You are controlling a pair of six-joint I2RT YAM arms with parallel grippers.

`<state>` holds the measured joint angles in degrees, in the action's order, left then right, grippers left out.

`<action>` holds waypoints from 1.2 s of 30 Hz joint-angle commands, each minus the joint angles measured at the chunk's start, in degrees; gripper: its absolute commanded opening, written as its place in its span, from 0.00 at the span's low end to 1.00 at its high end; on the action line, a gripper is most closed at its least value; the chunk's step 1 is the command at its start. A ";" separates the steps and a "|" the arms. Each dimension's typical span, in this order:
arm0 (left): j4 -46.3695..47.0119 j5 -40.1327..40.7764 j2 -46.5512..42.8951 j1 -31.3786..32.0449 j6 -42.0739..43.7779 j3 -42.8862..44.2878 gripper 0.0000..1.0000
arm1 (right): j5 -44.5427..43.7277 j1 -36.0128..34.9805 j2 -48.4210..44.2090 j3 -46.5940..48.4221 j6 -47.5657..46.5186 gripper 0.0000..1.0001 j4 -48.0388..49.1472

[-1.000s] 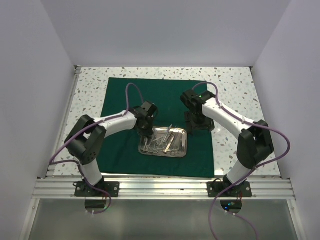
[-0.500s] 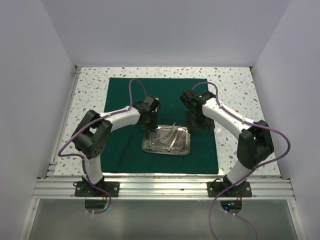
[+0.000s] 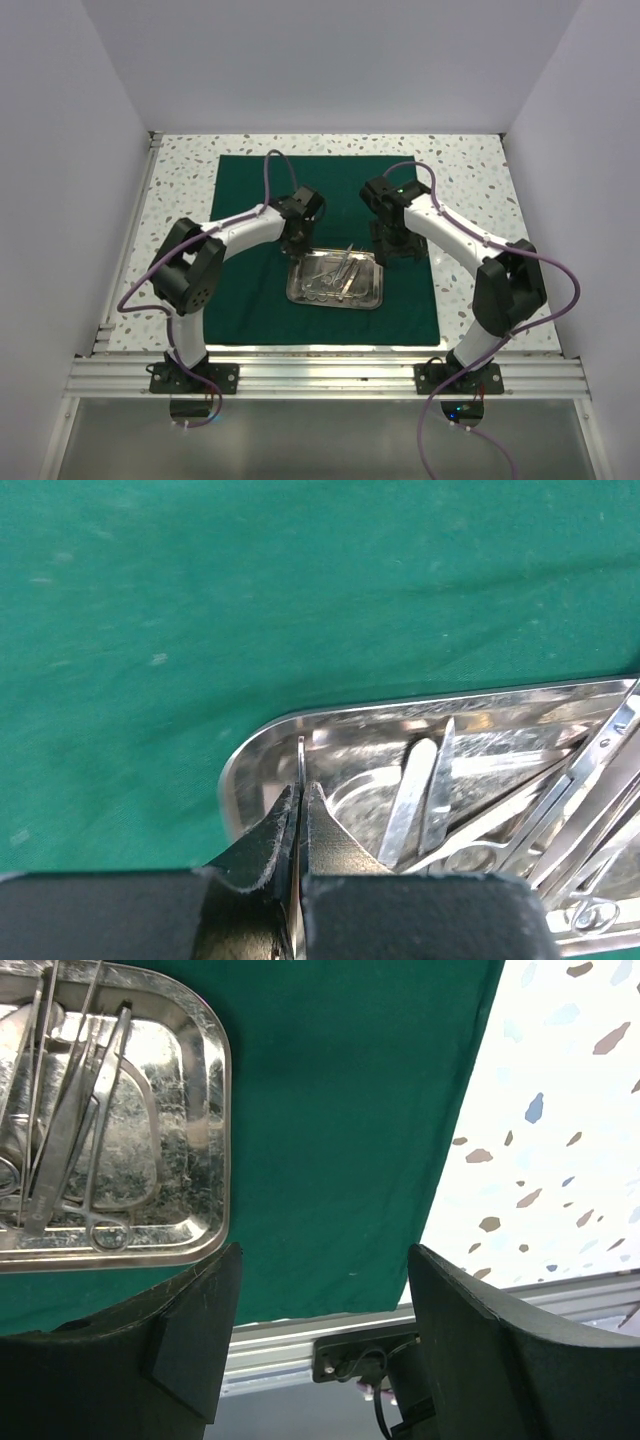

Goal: Open and lay out the surgical kit
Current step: Pick up the medical item from the container, then place the medical item in the surgical kit.

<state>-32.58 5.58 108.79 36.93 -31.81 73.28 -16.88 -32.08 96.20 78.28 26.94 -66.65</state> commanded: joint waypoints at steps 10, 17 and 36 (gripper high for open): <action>-7.77 2.06 2.99 -1.77 5.62 22.95 0.00 | 0.01 0.26 -0.49 1.61 -0.48 0.70 0.21; 0.49 -2.68 16.96 -6.86 7.82 40.26 0.00 | 1.33 0.35 -2.24 -1.81 0.39 0.70 1.61; 10.27 -5.77 19.64 -10.65 11.07 45.41 0.84 | 3.61 0.35 -4.18 -6.56 0.75 0.69 3.37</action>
<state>-24.60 -1.45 140.14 25.96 -22.65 123.37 -14.96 -31.86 93.97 72.38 27.07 -64.71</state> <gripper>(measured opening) 0.842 0.691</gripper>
